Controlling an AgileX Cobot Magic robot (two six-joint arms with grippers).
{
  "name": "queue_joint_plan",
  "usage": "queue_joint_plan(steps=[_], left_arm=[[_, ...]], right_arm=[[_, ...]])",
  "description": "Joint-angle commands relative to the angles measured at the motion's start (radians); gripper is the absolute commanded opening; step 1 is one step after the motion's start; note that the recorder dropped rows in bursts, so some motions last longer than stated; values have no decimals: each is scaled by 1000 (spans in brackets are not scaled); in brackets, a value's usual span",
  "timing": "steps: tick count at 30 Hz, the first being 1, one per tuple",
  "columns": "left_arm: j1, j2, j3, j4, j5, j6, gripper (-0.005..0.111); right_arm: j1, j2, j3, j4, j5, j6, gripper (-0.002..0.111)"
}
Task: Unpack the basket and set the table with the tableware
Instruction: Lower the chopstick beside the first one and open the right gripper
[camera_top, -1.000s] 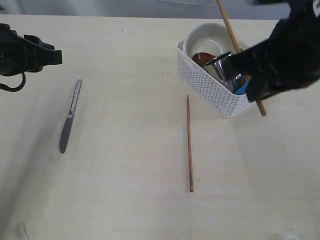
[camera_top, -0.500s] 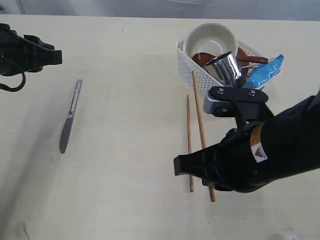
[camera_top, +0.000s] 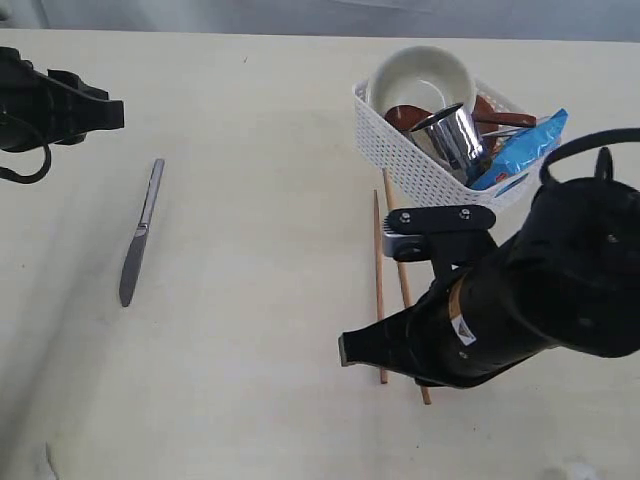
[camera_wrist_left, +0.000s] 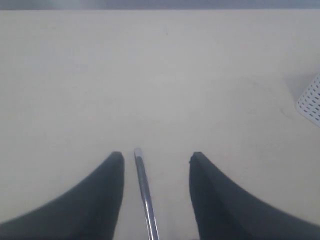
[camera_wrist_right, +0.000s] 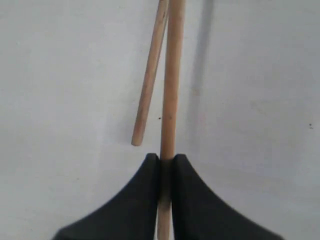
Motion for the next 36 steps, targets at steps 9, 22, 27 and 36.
queue_joint_plan(steps=[9, 22, 27, 36], left_arm=[[5, -8, 6, 4, -1, 2, 41], [5, -8, 6, 4, -1, 2, 41], [5, -8, 6, 4, -1, 2, 41], [5, -8, 6, 4, -1, 2, 41]], right_arm=[[-31, 106, -25, -80, -14, 59, 0], [-86, 113, -25, -34, -41, 26, 0], [-86, 113, -25, -24, -41, 24, 0], [-86, 121, -25, -9, -39, 19, 0]])
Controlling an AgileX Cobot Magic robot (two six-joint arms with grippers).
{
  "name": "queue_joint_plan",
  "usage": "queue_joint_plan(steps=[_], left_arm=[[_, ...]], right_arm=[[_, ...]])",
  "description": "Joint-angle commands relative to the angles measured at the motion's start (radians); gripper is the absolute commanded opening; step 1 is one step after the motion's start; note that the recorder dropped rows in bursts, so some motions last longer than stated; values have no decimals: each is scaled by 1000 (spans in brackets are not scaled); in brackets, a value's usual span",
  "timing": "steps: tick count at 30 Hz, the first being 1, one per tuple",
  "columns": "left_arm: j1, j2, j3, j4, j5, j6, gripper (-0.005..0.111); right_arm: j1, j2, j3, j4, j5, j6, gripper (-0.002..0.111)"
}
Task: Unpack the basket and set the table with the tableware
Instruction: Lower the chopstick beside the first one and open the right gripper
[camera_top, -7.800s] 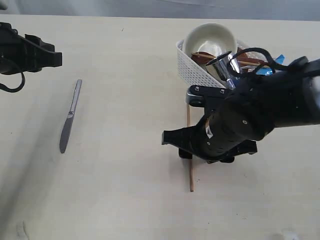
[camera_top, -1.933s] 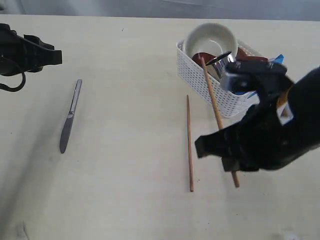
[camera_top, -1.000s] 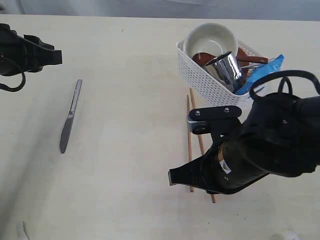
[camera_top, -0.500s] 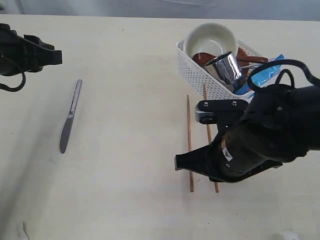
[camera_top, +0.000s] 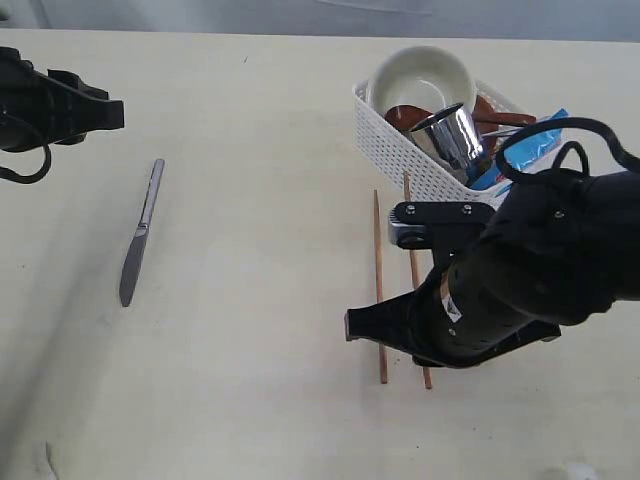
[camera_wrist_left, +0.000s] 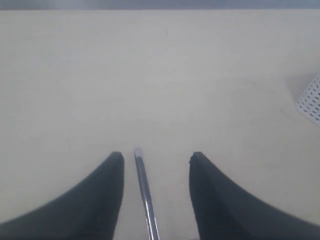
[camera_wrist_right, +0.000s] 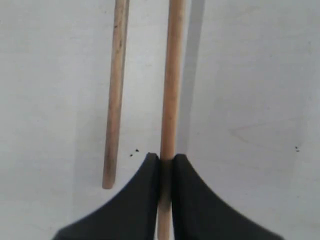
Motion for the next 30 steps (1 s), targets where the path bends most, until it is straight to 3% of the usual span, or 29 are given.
queue_joint_plan(steps=[1, 30], left_arm=[[5, -8, 6, 4, -1, 2, 41], [5, -8, 6, 4, -3, 4, 41]], right_arm=[[-3, 16, -6, 6, -1, -8, 0], [-3, 72, -6, -11, -57, -32, 0]])
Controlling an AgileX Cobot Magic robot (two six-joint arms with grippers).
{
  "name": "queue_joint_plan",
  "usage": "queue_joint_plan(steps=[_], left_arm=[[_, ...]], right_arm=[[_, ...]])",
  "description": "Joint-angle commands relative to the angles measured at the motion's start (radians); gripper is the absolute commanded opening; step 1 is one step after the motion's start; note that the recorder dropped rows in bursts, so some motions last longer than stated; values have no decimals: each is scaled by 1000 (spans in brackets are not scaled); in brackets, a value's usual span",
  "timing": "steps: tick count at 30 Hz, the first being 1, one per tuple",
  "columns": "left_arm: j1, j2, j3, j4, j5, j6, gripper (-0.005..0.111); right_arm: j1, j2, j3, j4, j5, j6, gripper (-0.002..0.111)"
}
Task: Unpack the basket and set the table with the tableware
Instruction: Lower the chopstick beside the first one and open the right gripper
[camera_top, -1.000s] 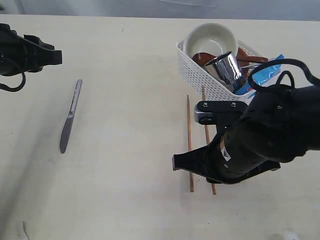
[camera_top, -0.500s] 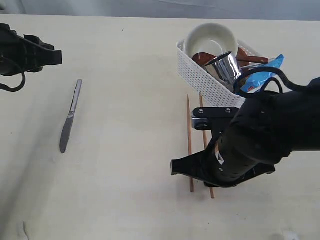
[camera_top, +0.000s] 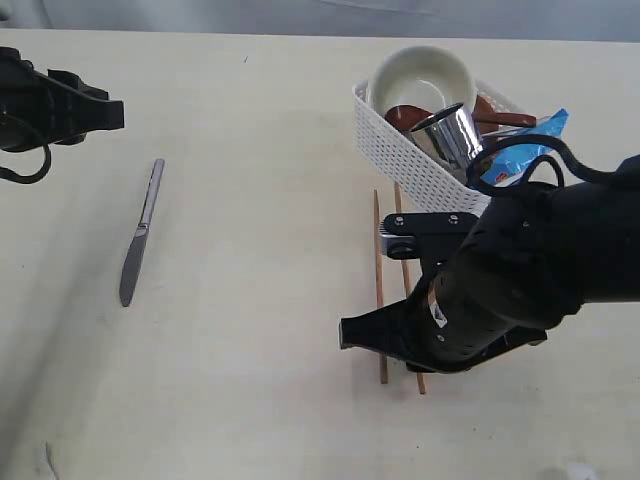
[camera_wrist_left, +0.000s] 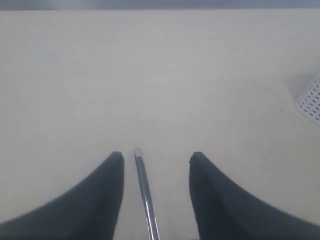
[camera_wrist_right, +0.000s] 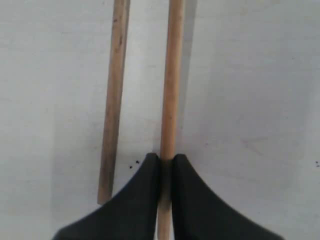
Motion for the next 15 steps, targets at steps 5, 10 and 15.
queue_joint_plan(steps=[5, 10, 15], left_arm=[[5, -8, 6, 4, -3, 1, 41], [5, -8, 6, 4, -3, 1, 41], [5, -8, 6, 4, -3, 1, 41]], right_arm=[[-3, 2, -4, -26, -17, -9, 0], [-3, 2, -4, -47, -48, -5, 0], [-3, 2, -4, -47, -48, -1, 2]])
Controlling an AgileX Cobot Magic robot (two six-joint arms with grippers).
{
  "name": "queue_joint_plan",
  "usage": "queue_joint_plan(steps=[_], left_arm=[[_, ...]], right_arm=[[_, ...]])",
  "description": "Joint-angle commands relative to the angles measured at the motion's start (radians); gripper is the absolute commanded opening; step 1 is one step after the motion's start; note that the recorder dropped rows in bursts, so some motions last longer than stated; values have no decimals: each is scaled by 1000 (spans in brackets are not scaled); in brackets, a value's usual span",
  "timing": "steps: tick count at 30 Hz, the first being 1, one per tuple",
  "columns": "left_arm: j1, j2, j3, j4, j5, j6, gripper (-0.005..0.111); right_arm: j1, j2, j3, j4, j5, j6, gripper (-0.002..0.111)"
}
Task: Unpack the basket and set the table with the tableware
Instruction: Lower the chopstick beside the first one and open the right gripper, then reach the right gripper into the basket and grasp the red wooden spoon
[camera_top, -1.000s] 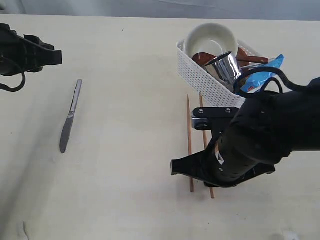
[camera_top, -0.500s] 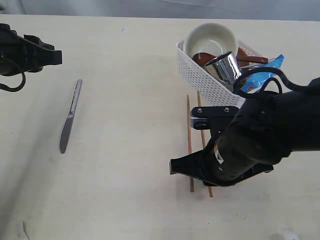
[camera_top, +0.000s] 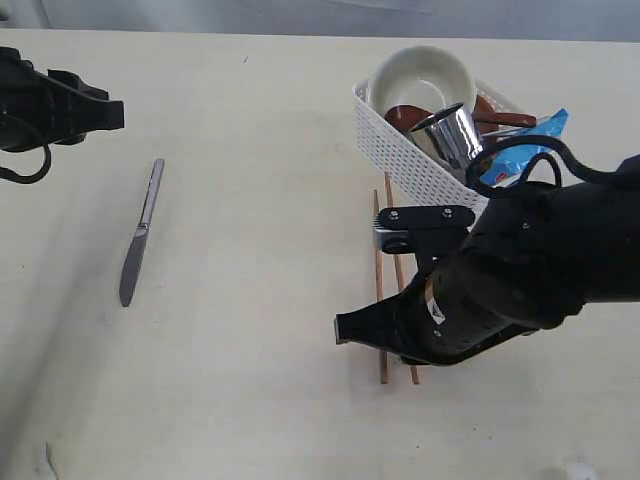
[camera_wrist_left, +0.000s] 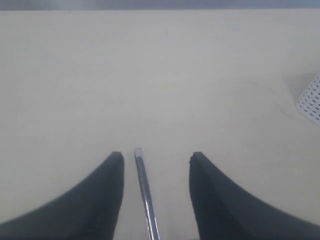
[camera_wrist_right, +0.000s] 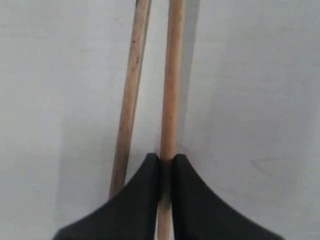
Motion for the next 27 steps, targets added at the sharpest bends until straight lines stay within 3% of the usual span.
queue_joint_plan(steps=[1, 3, 5, 11, 20, 24, 27], left_arm=[[5, -8, 6, 4, -3, 1, 41], [5, -8, 6, 4, -3, 1, 41], [5, -8, 6, 4, -3, 1, 41], [5, -8, 6, 4, -3, 1, 41], [5, -8, 6, 4, -3, 3, 41], [5, -8, 6, 4, -3, 3, 41], [5, -8, 6, 4, -3, 3, 41]], right_arm=[[-3, 2, -4, -11, -7, -1, 12], [-3, 2, -4, -11, -7, 29, 32], [-3, 2, -4, -11, -7, 44, 43], [-3, -17, -17, -11, -55, 59, 42], [-3, -219, -243, -13, 272, -59, 42], [-8, -315, -376, -164, 390, -90, 42], [-75, -338, -474, -236, 474, -126, 42]])
